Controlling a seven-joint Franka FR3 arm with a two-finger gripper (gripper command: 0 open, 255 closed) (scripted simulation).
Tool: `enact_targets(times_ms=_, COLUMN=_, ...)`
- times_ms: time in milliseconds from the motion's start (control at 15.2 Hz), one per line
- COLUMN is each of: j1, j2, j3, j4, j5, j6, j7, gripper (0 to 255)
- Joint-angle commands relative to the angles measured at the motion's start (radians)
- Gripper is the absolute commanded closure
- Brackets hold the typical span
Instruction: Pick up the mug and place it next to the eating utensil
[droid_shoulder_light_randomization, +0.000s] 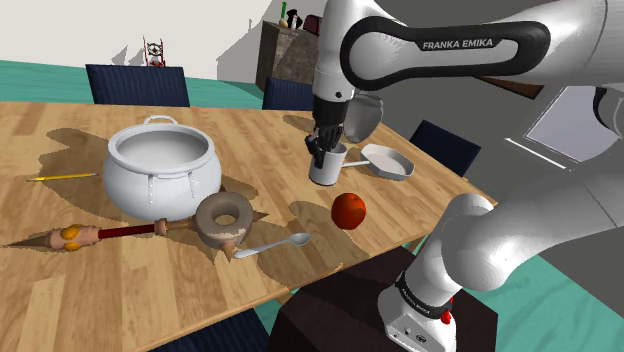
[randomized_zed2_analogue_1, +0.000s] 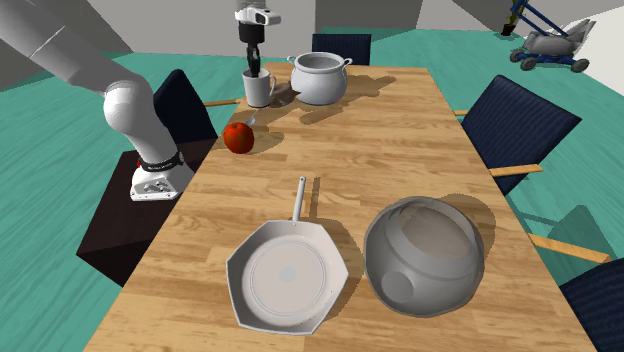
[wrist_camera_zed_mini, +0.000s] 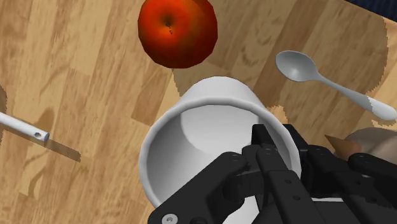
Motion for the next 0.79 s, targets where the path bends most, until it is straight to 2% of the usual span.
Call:
enact_targets(times_ms=0, j1=0.000, j2=0.001, j3=0.000, j4=-0.026, j5=0.000, j6=0.028, j7=0.001, gripper=255)
enact_targets(times_ms=726, j1=0.000, j2=0.044, j3=0.002, j4=-0.142, j5=-0.002, j6=0.187, j7=0.008, gripper=255)
